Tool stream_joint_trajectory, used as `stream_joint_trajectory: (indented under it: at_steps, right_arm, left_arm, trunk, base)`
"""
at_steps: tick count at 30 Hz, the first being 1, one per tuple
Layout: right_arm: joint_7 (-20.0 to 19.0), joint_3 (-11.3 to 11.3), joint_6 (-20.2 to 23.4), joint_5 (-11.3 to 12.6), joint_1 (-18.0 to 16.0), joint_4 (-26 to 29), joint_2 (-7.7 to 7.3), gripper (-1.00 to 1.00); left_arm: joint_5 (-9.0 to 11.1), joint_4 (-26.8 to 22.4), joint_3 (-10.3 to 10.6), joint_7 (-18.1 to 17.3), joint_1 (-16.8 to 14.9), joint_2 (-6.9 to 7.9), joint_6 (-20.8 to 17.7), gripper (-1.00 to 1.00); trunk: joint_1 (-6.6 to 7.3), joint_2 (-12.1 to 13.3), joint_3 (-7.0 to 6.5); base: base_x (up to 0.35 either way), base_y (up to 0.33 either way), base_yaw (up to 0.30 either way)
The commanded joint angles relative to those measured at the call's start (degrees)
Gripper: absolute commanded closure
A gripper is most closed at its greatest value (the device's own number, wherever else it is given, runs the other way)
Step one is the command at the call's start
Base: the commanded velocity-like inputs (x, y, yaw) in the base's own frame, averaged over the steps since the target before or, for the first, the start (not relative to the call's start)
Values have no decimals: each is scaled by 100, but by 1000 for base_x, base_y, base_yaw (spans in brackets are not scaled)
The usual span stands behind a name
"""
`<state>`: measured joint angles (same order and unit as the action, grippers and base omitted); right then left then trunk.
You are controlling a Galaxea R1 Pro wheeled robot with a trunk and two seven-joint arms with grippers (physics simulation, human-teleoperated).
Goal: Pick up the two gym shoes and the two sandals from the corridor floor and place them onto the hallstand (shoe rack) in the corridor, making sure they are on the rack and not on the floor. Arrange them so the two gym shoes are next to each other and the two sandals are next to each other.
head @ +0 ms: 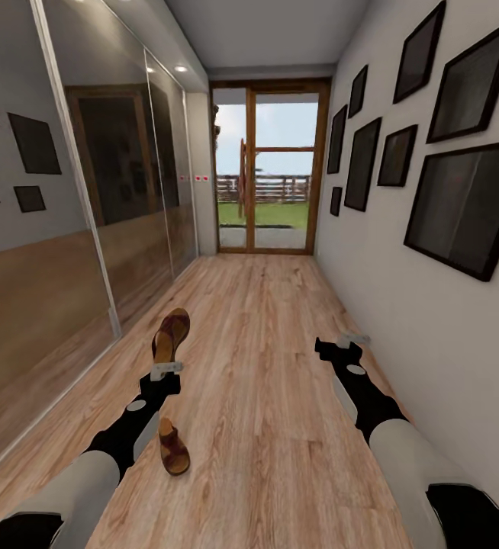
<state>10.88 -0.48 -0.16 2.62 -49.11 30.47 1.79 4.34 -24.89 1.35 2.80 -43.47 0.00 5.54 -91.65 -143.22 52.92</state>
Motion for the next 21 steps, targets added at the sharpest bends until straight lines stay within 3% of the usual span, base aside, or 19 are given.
stream_joint_trajectory:
  at_steps: [1,21]
  right_arm:
    - [11,-4,-2,28,-2,2,3,-100]
    - [10,-4,-2,28,-2,2,3,-100]
  left_arm:
    - [23,2,15,19,-4,0,12,100]
    - [23,2,15,19,-4,0,14,100]
  trunk:
    - [-2,-2,6]
    - [-2,-2,6]
  base:
    - [349,-133,0]
    - [349,-139,0]
